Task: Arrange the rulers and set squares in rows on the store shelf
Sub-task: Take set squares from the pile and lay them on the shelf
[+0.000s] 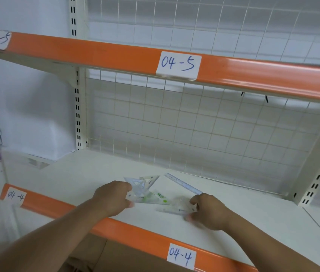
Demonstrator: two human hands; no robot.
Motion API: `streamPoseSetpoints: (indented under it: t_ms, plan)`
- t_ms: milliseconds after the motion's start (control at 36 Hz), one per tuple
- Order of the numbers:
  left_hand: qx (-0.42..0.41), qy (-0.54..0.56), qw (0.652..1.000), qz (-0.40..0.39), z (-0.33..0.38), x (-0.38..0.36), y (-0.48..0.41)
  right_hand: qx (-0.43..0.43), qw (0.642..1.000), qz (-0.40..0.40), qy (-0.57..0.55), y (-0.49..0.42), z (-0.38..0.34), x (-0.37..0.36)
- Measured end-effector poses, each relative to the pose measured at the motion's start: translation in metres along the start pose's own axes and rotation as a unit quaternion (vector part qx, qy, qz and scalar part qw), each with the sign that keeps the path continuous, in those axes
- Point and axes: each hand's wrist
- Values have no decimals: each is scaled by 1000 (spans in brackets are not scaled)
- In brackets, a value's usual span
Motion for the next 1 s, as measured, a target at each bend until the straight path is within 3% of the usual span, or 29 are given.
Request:
streamPoseSetpoints:
  t_ms: [528, 722, 1000]
  plan:
    - [-15, 151, 988, 16, 22, 3, 43, 35, 984, 84, -151, 52, 10, 1]
    - [-28, 164, 986, 22, 21, 3, 66, 22, 975, 128, -181, 84, 4, -8]
    - [-77, 206, 975, -22, 49, -11, 95, -30, 975, 130, -176, 147, 18, -18]
Point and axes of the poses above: each hand's wrist, its own y-axis away from the middle knuckle, its own x-axis out of the back of the hand, z = x × y, and after that the axes turned 11 degrees about -y, right-handed
